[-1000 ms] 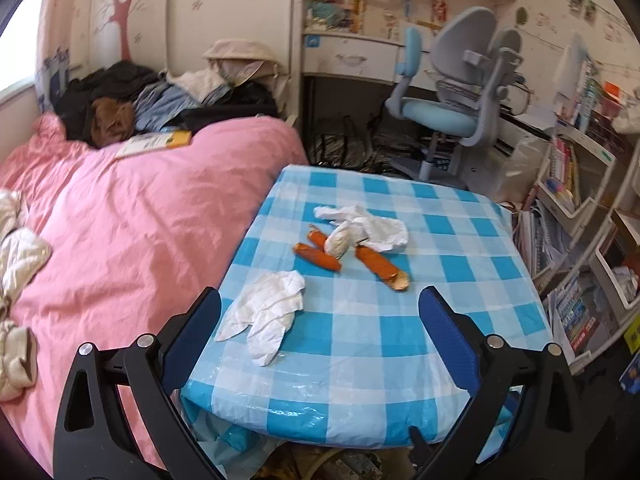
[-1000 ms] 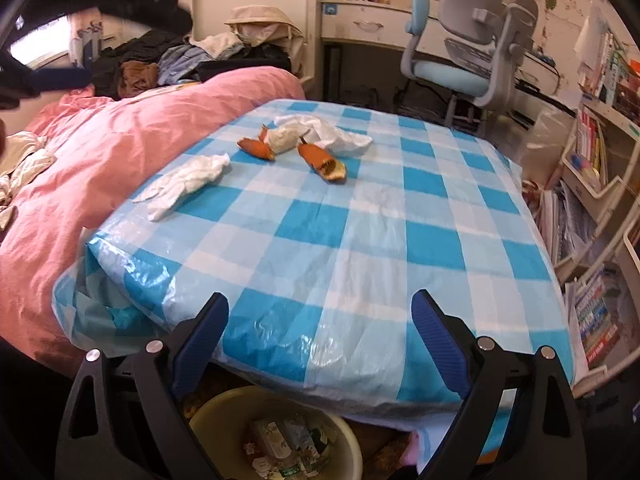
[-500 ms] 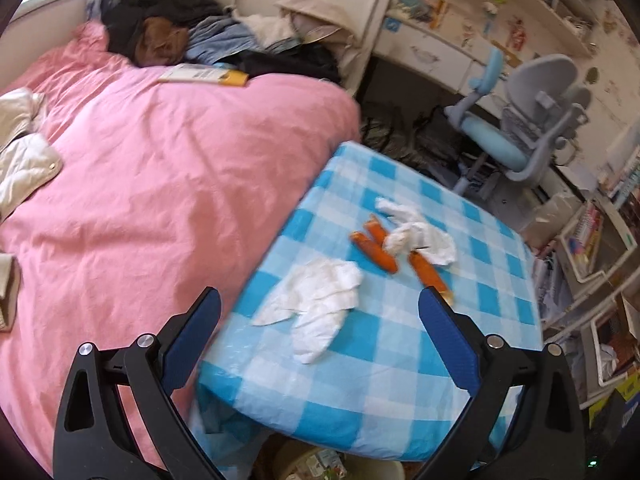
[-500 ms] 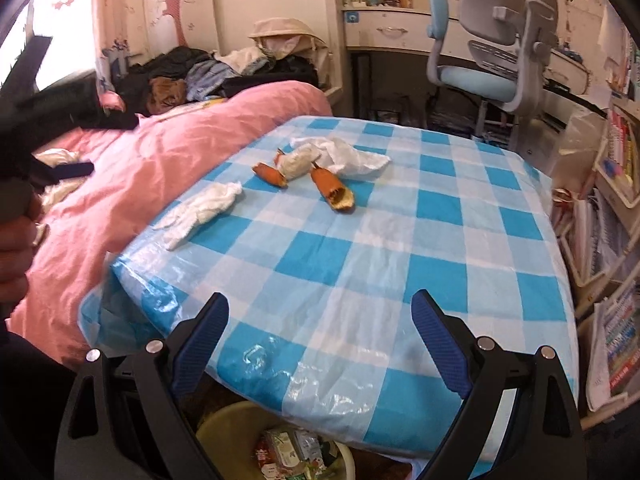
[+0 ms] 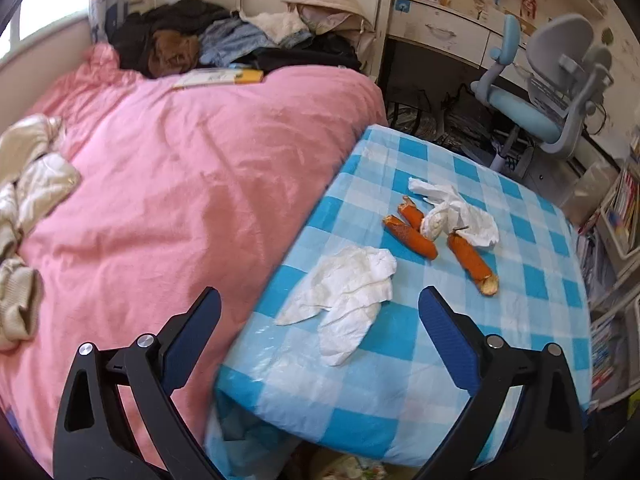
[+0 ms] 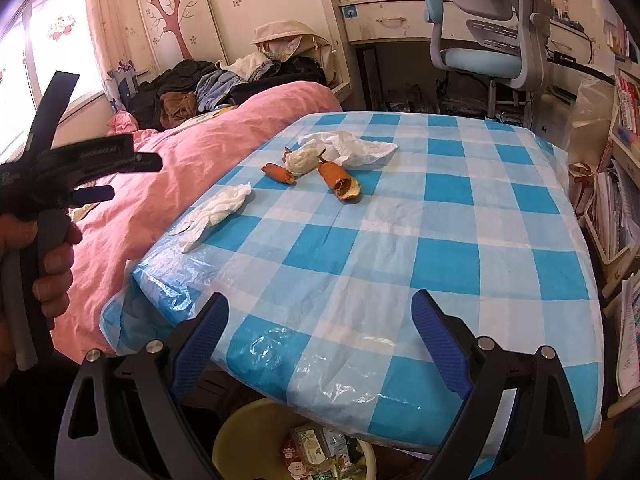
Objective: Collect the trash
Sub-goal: 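Move the left tool toward the white tissue while the right tool approaches an orange snack stick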
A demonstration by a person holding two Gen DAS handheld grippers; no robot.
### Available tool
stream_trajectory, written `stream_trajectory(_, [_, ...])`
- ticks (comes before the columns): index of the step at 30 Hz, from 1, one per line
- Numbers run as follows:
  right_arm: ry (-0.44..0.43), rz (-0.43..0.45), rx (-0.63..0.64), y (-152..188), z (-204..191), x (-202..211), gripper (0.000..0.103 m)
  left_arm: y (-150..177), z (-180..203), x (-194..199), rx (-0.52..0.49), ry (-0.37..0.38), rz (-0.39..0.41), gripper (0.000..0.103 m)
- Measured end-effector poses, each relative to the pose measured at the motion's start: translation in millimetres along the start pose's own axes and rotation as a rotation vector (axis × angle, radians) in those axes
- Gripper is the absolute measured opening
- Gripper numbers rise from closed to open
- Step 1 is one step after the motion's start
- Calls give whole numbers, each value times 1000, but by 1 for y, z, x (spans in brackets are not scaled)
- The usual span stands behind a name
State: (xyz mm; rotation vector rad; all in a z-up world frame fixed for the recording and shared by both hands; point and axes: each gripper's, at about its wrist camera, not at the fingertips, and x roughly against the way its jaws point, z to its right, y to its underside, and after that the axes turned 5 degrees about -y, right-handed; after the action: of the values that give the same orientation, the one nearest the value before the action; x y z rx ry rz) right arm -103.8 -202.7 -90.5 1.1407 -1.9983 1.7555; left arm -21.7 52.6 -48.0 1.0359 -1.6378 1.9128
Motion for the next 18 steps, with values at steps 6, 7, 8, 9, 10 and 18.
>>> stream_trajectory(6, [35, -8, 10, 2, 2, -8, 89, 0, 28, 5, -97, 32, 24, 95])
stream_trajectory(7, [38, -9, 11, 2, 2, -10, 89, 1, 32, 8, -120, 33, 30, 95])
stream_trajectory(8, [41, -8, 13, 1, 1, -11, 89, 2, 34, 9, -136, 33, 35, 95])
stream_trajectory(9, [44, -9, 16, 0, 0, -13, 89, 1, 34, 10, -141, 36, 36, 95])
stream_trajectory(10, [47, -10, 26, 0, -4, -15, 89, 1, 33, 11, -141, 43, 34, 95])
stream_trajectory(18, [48, -43, 134, -11, -22, -21, 89, -20, 0, 3, -83, 127, -6, 95])
